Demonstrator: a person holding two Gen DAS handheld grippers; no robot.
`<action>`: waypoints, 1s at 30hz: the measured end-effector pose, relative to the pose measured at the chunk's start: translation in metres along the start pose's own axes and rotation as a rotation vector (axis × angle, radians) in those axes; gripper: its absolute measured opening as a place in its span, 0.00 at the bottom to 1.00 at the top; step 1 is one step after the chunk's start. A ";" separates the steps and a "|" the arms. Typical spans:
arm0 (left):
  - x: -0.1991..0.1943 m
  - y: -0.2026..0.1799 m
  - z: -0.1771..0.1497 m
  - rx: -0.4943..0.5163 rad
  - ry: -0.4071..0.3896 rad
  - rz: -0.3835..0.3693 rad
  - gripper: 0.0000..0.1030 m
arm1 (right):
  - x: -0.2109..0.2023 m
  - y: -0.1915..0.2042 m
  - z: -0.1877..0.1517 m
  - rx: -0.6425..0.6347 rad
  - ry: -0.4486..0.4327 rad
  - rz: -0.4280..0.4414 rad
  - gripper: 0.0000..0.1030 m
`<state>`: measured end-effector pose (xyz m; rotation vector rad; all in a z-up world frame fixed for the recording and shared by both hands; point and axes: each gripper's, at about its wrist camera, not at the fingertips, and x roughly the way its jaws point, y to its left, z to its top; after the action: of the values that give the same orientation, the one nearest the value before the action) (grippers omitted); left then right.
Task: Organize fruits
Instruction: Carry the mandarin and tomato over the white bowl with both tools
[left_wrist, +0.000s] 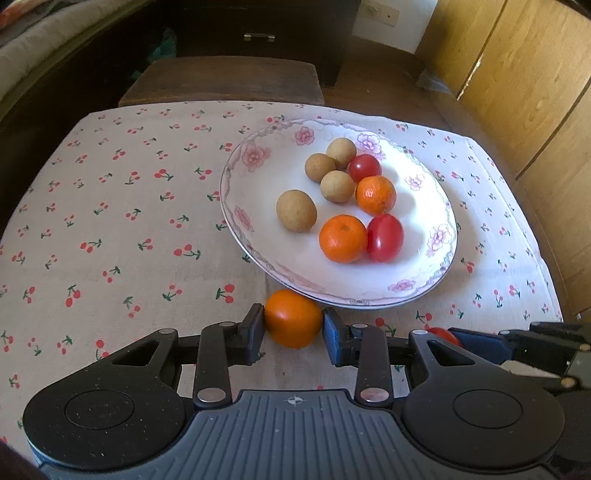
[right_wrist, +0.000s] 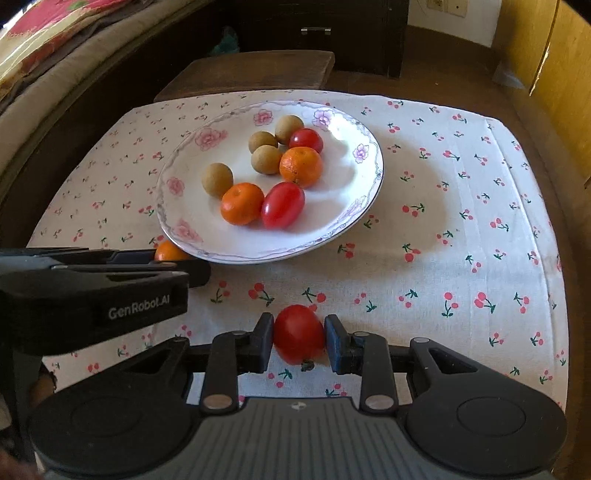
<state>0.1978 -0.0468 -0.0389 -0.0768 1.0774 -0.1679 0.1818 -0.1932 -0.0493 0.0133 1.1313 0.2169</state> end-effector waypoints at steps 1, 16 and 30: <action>0.000 0.000 0.000 0.003 0.000 0.001 0.41 | 0.000 -0.001 0.000 0.004 0.002 0.001 0.30; -0.020 0.007 -0.012 0.026 0.002 0.009 0.40 | -0.022 -0.003 -0.008 0.031 -0.015 0.020 0.30; -0.046 0.007 -0.018 0.018 -0.035 -0.026 0.40 | -0.040 0.003 -0.009 0.071 -0.064 0.055 0.30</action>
<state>0.1611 -0.0311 -0.0082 -0.0769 1.0402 -0.1987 0.1568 -0.1989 -0.0167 0.1141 1.0751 0.2238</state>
